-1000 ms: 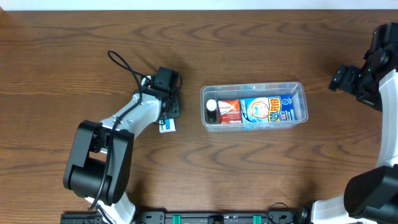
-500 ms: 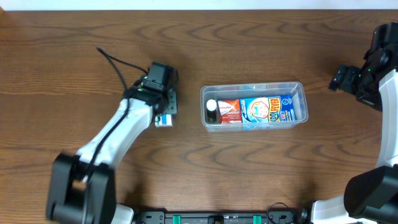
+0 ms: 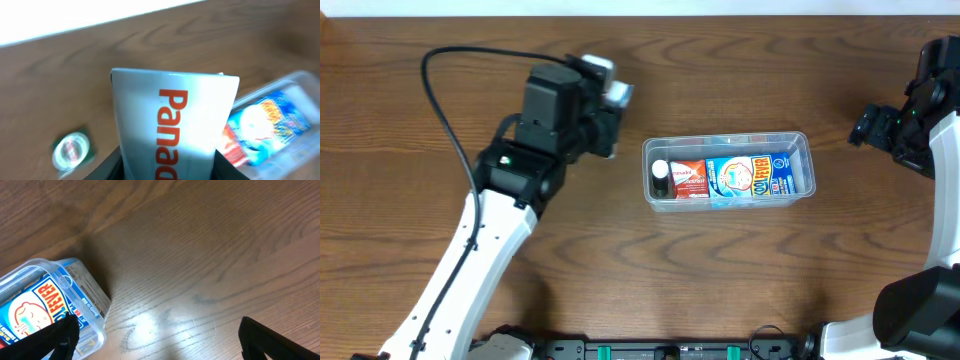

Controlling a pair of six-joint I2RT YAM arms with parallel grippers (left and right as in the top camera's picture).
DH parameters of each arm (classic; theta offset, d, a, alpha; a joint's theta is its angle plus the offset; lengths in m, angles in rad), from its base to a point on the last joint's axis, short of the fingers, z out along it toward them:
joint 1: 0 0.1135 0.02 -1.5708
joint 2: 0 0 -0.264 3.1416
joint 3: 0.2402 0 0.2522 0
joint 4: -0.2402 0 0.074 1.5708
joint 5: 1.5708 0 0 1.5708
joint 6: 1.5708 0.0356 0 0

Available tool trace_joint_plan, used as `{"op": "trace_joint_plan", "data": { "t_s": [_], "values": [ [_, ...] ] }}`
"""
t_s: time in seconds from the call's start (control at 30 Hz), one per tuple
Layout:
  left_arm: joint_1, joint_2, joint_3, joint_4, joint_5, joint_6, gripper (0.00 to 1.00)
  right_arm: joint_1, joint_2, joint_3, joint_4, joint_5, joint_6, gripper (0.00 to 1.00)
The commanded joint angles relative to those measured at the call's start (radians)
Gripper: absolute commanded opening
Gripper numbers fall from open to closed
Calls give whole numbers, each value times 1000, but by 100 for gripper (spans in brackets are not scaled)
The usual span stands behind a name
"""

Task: Pack container
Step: 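Lift the white box and carry it over the container, then lower the white box onto the blue box in the container and release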

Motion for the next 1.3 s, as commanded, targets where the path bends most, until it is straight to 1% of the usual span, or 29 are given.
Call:
{"op": "trace_joint_plan", "data": {
  "t_s": [0.0, 0.23, 0.43, 0.53, 0.63, 0.83, 1.07, 1.27],
  "values": [
    [-90, 1, 27, 50, 57, 89, 37, -8, -2, 0, 0, 3, -13, 99],
    [-295, 56, 27, 235, 57, 154, 37, -8, -2, 0, 0, 3, -13, 99],
    [-407, 215, 27, 350, 56, 214, 38, -8, -2, 0, 0, 3, -13, 99],
    [-427, 293, 27, 386, 55, 267, 38, -8, -2, 0, 0, 3, -13, 99],
    [-433, 350, 27, 415, 53, 285, 38, -8, -2, 0, 0, 3, -13, 99],
    [-433, 402, 27, 434, 53, 380, 38, -8, -2, 0, 0, 3, -13, 99],
    [-433, 441, 27, 463, 53, 381, 39, -8, -2, 0, 0, 3, -13, 99],
    [-434, 474, 27, 530, 54, 381, 38, -8, -2, 0, 0, 3, -13, 99]
  ]
}}
